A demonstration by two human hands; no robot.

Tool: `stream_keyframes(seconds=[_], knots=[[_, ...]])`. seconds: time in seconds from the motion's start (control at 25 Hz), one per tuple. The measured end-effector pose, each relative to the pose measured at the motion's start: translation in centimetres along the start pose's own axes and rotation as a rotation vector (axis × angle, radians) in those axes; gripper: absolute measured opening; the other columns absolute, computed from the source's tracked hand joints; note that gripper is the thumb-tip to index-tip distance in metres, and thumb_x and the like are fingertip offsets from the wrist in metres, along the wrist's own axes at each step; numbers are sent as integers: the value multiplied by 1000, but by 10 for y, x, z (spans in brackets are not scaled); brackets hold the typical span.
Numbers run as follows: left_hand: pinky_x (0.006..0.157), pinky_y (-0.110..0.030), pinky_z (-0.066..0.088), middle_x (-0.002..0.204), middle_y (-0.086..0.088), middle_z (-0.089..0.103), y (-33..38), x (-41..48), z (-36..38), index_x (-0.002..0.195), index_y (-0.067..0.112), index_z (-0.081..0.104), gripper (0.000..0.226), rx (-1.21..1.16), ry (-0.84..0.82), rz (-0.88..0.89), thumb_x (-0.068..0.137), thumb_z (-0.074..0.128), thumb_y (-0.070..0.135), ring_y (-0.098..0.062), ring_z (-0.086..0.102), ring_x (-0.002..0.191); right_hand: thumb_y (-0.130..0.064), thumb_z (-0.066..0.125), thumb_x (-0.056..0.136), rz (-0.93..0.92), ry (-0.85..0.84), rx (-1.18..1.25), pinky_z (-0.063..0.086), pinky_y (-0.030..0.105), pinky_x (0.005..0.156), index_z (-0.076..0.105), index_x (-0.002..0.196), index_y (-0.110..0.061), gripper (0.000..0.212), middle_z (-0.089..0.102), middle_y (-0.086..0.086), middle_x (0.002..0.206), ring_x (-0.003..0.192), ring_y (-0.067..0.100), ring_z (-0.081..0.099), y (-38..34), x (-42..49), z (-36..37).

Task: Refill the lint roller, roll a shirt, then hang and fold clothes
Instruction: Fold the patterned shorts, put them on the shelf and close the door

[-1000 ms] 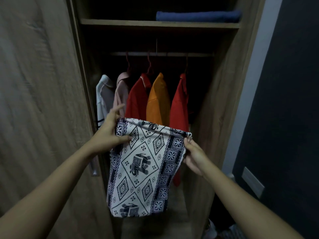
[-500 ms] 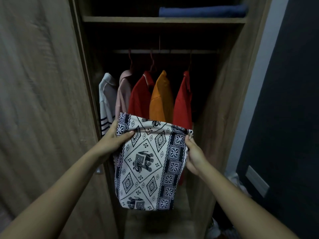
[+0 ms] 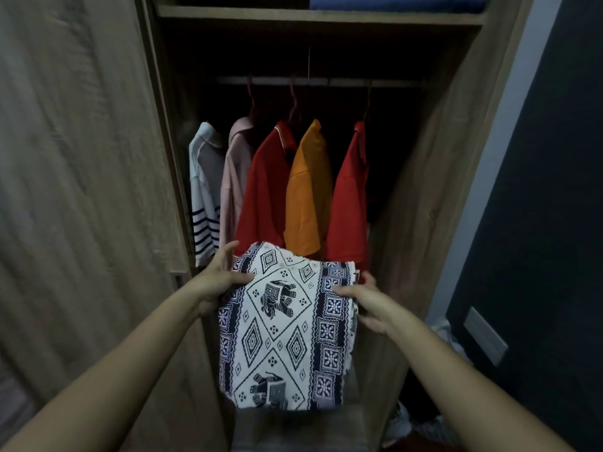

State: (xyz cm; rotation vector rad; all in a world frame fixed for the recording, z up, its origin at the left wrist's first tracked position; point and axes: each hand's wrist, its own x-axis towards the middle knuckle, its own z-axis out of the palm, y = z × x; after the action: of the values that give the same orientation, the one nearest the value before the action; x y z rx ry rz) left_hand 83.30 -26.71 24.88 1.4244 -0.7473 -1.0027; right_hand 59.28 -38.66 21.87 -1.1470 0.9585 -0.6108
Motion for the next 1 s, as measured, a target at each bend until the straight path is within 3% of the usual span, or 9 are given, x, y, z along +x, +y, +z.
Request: stream_keyframes(seconds=[0.08, 0.16, 0.24, 0.32, 0.4, 0.52, 0.72, 0.88, 1.0], knots=[[69, -38, 60, 118, -22, 59, 0, 4, 4, 123, 25, 47, 52, 209, 14, 145, 84, 59, -7, -27, 64, 84, -4, 68, 79, -193, 93, -192, 39, 39, 104, 15, 142, -42, 91, 33, 2, 137, 117, 17, 41, -4, 0, -1], [89, -37, 54, 113, -12, 63, -2, 7, 8, 104, 18, 62, 25, 442, 35, 263, 88, 56, -2, -26, 62, 100, -9, 58, 88, -300, 63, -308, 31, 40, 112, 38, 130, -42, 57, 19, 2, 140, 121, 15, 26, -7, -5, -1], [87, -23, 52, 102, -4, 68, -3, 5, 15, 90, 13, 70, 25, 445, -20, 276, 91, 51, -3, -26, 61, 106, -12, 48, 95, -341, 58, -358, 26, 34, 114, 53, 113, -35, 30, 14, 6, 144, 130, 15, 22, -6, -10, -2], [75, -12, 52, 94, -2, 71, -1, 2, 20, 100, 9, 69, 22, 382, -120, 199, 88, 56, -4, -19, 65, 96, -15, 43, 97, -390, 120, -404, 20, 29, 115, 60, 108, -26, 23, 13, 6, 148, 137, 17, 20, -3, -12, -6], [70, -9, 51, 88, 0, 75, 2, -3, 21, 115, 11, 62, 40, 432, -259, 123, 77, 72, 3, -10, 69, 83, -14, 40, 99, -446, 189, -459, 16, 27, 114, 62, 115, -13, 28, 18, 6, 149, 139, 17, 22, -6, -11, -11], [97, -18, 39, 121, -5, 56, -2, 2, 24, 128, 31, 50, 82, 855, -254, 177, 56, 89, 31, -14, 57, 108, -10, 35, 99, -365, 170, -357, 26, 34, 114, 61, 119, -6, 33, 37, 10, 143, 129, 19, 39, -18, -7, -18], [107, -33, 35, 121, -6, 22, -14, -3, 39, 139, 39, 26, 106, 1310, -266, 287, 53, 88, 38, -23, 35, 110, -10, 44, 96, -40, 67, -214, 56, 33, 72, 63, 114, 0, 28, 73, 7, 75, 70, 18, 68, -27, -12, -29], [91, -43, 47, 118, -12, 35, -16, -4, 52, 141, 35, 32, 78, 1588, 23, 398, 74, 73, 35, -38, 56, 102, -35, 57, 89, 48, 26, -261, 50, 42, 93, 64, 113, -2, 41, 72, 9, 88, 85, 23, 67, -28, -18, -34], [82, -46, 50, 114, -9, 39, -5, -7, 62, 130, 36, 49, 47, 1659, 165, 379, 84, 62, 30, -35, 54, 106, -65, 80, 47, 8, -151, -400, 38, 44, 107, 66, 107, -18, 78, 70, 3, 108, 110, 21, 61, -22, -24, -38]])
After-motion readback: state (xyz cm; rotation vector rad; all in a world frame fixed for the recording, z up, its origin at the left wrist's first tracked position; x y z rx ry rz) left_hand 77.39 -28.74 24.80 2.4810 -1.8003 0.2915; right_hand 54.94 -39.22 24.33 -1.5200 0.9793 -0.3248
